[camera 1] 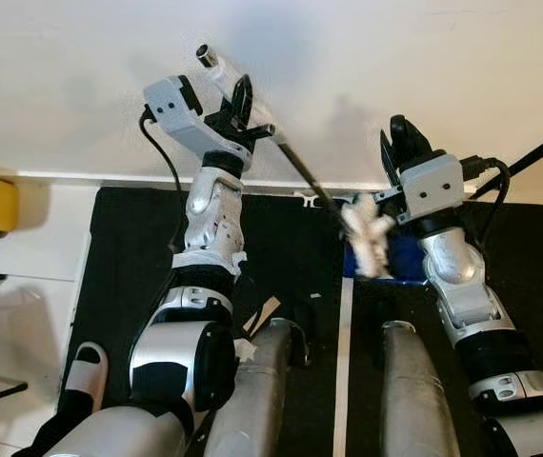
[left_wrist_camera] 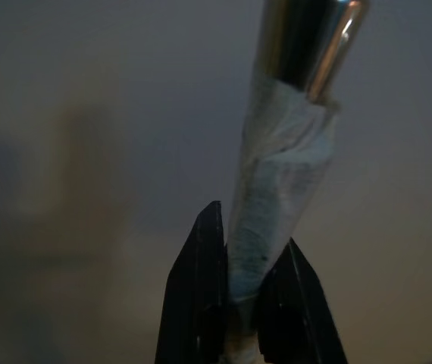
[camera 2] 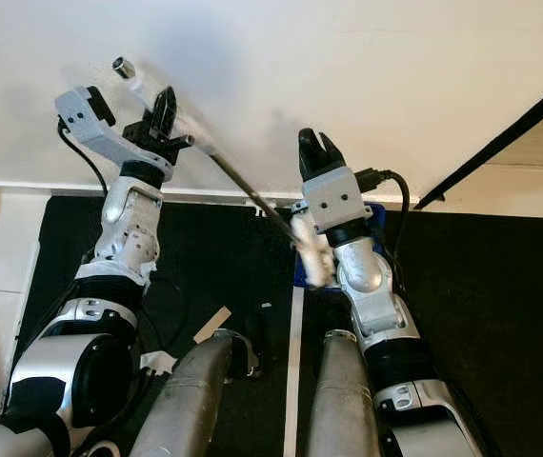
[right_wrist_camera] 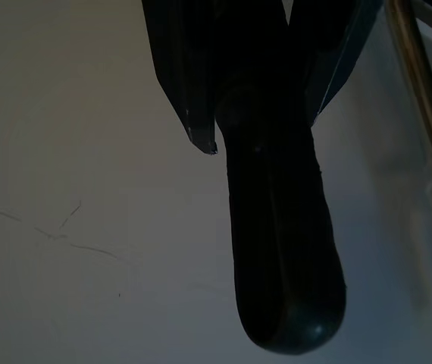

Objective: Sweep floor

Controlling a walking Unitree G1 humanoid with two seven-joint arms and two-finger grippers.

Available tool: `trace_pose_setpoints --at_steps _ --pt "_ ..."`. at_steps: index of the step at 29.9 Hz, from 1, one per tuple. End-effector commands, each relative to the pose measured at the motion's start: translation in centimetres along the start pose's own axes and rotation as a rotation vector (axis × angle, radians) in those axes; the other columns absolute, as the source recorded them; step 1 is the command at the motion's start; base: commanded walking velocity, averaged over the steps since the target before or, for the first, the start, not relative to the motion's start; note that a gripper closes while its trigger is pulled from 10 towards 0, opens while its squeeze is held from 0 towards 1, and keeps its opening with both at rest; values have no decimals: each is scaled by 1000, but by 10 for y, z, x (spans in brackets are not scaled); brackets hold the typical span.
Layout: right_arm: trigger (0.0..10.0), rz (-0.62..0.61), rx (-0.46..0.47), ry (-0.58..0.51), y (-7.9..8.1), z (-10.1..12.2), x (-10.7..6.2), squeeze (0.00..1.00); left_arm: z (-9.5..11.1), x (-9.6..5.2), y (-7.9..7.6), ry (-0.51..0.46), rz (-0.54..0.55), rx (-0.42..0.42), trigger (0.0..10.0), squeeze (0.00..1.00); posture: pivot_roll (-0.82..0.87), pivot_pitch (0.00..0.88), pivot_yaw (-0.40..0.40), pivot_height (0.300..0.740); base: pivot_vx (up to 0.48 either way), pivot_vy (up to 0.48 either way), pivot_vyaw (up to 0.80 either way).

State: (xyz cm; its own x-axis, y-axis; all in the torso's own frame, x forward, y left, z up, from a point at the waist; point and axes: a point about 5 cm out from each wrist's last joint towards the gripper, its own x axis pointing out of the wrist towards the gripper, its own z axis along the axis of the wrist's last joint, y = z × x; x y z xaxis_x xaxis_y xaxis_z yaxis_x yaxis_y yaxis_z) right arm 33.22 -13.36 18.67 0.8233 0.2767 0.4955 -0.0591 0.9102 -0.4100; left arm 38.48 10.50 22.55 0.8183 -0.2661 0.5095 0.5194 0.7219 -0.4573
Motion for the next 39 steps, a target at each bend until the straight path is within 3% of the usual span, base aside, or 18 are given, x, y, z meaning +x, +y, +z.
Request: trace_pose_setpoints --at_steps 1,7,12,13,14,15,17,20,21,24,31,33,39 --pt "10000 43 73 104 21 -17 -14 0 -6 -2 -18 8 -142 -147 10000 0 -66 546 185 740 0 0 0" --pt "10000 41 73 96 20 -17 -9 0 10 -6 -25 33 -273 -106 10000 0 -39 511 193 740 0 0 0" --pt "10000 -29 80 77 8 -15 1 0 57 -19 -24 89 -419 42 10000 0 20 438 216 740 0 0 0" --pt "10000 -29 80 77 8 -15 1 0 57 -19 -24 89 -419 42 10000 0 20 438 216 740 0 0 0" --pt "10000 -69 88 78 2 -15 3 0 76 -25 -24 123 -452 84 10000 0 38 417 226 740 0 0 0" --pt "10000 -69 88 78 2 -15 3 0 76 -25 -24 123 -452 84 10000 0 38 417 226 740 0 0 0" --pt "10000 -129 109 81 -6 -16 3 0 98 -34 -24 201 -493 189 10000 0 70 374 242 740 0 0 0" --pt "10000 -138 114 84 -7 -18 2 0 100 -36 -23 223 -495 210 10000 0 89 348 254 740 0 0 0" --pt "10000 -148 118 83 -8 -18 2 0 101 -40 -21 277 -477 248 10000 0 89 348 254 740 0 0 0" --pt "10000 -177 135 91 -8 -22 -4 0 94 -68 -18 510 -465 378 10000 0 121 300 282 740 0 0 0" --pt "10000 -189 154 101 -5 -26 -17 0 104 -86 -9 566 -314 349 10000 0 139 242 314 740 0 0 0" --pt "10000 -181 165 82 -9 -22 -27 0 110 -87 13 594 -174 425 10000 0 124 215 313 740 0 0 0" --pt "10000 -207 182 55 -19 -14 -34 0 115 -84 35 597 -14 514 10000 0 104 187 313 740 0 0 0"
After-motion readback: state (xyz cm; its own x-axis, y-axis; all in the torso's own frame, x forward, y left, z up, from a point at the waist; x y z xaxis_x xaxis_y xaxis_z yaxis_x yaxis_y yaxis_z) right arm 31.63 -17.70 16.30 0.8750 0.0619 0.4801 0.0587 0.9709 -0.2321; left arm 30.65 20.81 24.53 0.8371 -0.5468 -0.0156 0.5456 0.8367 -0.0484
